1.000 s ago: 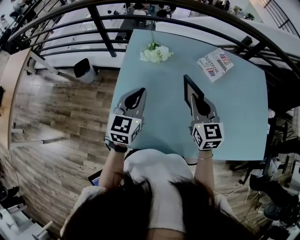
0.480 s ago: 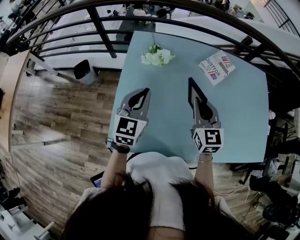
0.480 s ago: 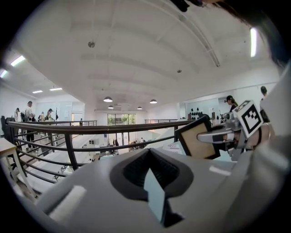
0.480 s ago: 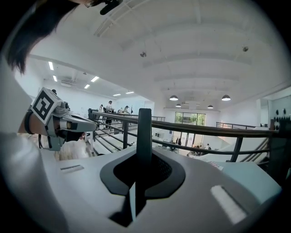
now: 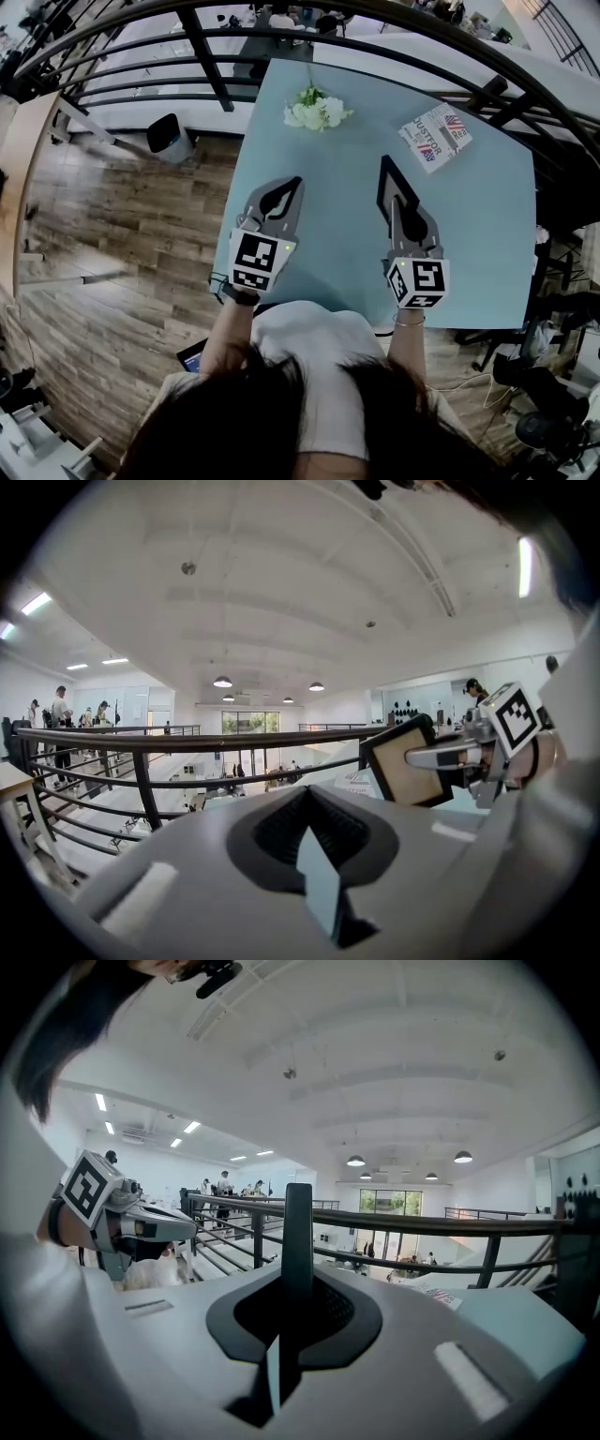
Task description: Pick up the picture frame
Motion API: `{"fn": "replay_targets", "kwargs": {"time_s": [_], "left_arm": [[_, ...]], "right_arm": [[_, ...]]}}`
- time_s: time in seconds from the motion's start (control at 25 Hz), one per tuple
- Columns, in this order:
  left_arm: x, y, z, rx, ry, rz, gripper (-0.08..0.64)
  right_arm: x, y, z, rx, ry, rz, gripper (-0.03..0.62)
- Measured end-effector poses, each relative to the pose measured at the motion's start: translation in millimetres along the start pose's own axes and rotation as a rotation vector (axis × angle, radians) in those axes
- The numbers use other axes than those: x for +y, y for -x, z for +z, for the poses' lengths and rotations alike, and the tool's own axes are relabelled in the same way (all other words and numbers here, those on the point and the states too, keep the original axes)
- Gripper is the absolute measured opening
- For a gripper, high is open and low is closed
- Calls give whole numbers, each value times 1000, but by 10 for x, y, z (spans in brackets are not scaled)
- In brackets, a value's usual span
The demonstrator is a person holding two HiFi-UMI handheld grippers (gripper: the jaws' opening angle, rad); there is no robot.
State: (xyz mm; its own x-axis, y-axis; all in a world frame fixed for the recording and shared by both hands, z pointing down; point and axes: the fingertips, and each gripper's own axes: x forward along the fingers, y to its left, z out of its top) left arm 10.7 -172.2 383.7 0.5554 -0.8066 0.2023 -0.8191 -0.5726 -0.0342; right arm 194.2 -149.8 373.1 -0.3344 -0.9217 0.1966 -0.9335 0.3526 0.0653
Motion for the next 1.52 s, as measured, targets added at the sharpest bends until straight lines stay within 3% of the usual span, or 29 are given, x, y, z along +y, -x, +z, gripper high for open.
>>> {"fn": "replay_targets", "kwargs": {"time_s": [1.52], "left_arm": [[73,-27,-104,18,26,31,57]], "right_arm": [[-48,-4,32,-18,-9,23,12]]}}
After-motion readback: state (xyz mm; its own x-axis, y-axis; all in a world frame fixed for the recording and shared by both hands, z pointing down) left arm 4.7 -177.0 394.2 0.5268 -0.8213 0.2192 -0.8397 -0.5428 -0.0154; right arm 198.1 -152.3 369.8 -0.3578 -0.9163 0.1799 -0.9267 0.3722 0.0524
